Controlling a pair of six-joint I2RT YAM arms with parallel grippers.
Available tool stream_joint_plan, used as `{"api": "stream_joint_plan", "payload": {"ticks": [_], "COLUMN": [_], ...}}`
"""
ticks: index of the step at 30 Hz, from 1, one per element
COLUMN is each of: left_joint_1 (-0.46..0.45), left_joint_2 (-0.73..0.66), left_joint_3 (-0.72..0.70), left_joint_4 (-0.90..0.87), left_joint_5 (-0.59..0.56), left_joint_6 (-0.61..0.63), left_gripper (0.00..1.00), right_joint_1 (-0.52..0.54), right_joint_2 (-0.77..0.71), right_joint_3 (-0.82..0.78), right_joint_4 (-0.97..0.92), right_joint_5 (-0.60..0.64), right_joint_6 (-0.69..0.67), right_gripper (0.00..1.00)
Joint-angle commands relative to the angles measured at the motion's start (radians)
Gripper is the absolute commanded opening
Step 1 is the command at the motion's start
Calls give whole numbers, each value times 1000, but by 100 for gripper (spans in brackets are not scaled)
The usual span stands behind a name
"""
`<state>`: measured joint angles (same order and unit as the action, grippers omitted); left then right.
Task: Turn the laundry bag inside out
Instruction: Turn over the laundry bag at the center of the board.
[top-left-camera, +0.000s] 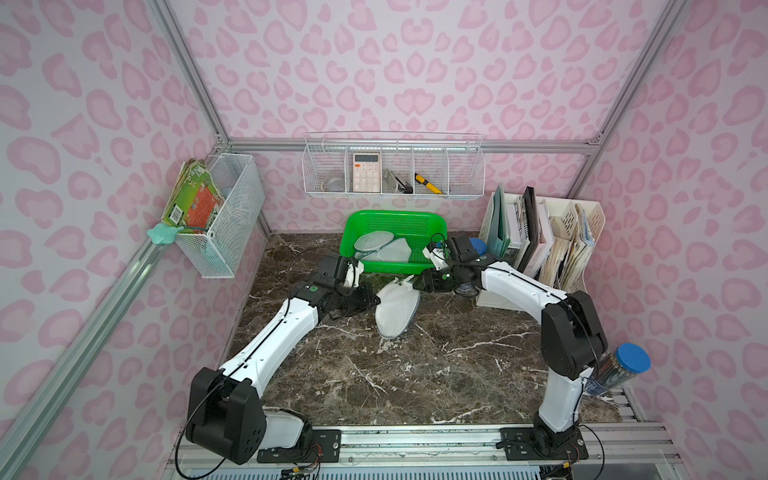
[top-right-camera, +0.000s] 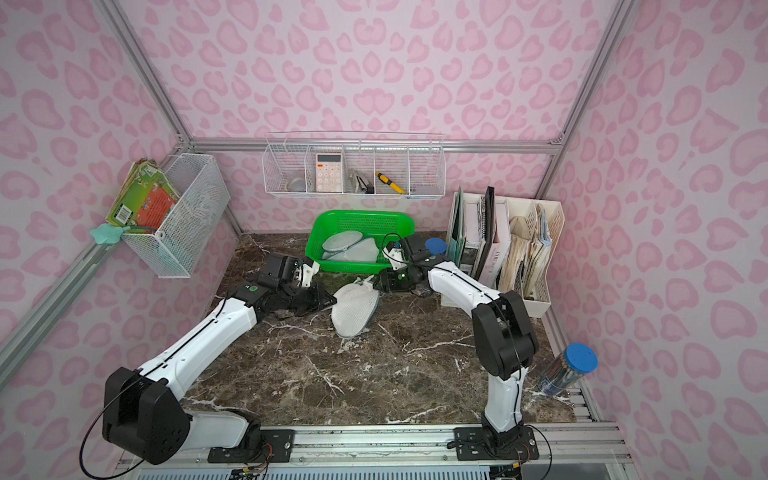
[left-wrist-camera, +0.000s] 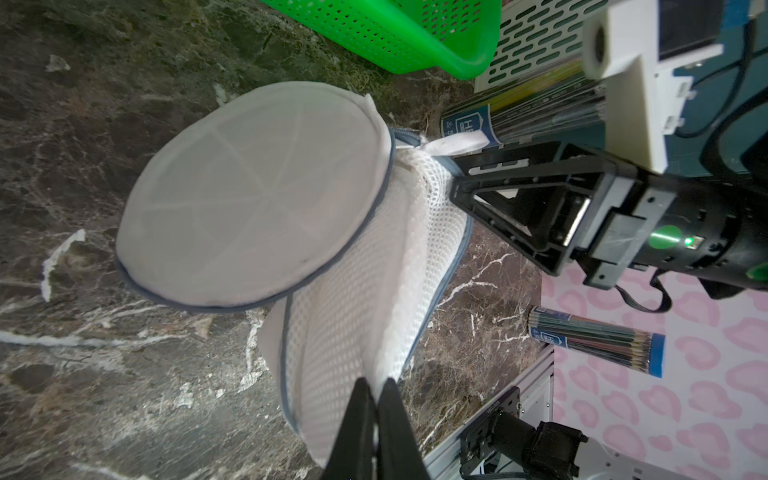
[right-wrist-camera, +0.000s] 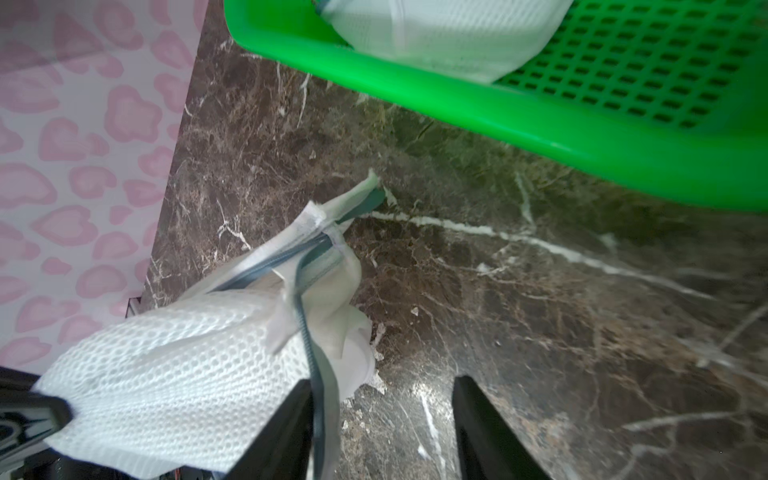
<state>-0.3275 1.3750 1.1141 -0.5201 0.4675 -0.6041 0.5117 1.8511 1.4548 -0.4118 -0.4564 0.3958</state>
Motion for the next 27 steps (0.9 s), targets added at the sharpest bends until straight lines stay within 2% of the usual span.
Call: {"api": "stream_joint_plan", "payload": {"ticks": [1, 9, 11, 12, 15, 18, 24, 27], "left_joint_1": [-1, -1, -2, -6, -15, -15, 27, 44], "left_joint_2": [9, 38, 46, 51, 60, 45, -10, -5], "left_joint_3": [38, 133, 170, 193, 245, 231, 3, -72], "left_joint_4": [11, 25, 58, 74, 141, 238, 493, 566], "left_joint_5": [12, 34, 70, 84, 129, 158, 172, 182], "left_joint_6": [-40, -134, -174, -199, -261, -359, -561, -590], "left_gripper": [0, 0, 0, 0, 0, 0, 0, 0], "right_joint_1": [-7, -39, -42, -45, -55, -65, -51, -28], "right_joint_2": [-68, -278, -311, -324, -349, -347, -310, -281], "right_joint_3": [-26, -185, -203, -214, -233, -227, -186, -168], "right_joint_4": [43, 79, 82, 89, 113, 113, 80, 65], "right_joint_5": [116, 292, 331, 345, 362, 356, 346, 350], "right_joint_6": [18, 26, 21, 19, 14, 4, -32, -54], "right_gripper": [62, 82, 95, 97, 99, 99, 99, 99]}}
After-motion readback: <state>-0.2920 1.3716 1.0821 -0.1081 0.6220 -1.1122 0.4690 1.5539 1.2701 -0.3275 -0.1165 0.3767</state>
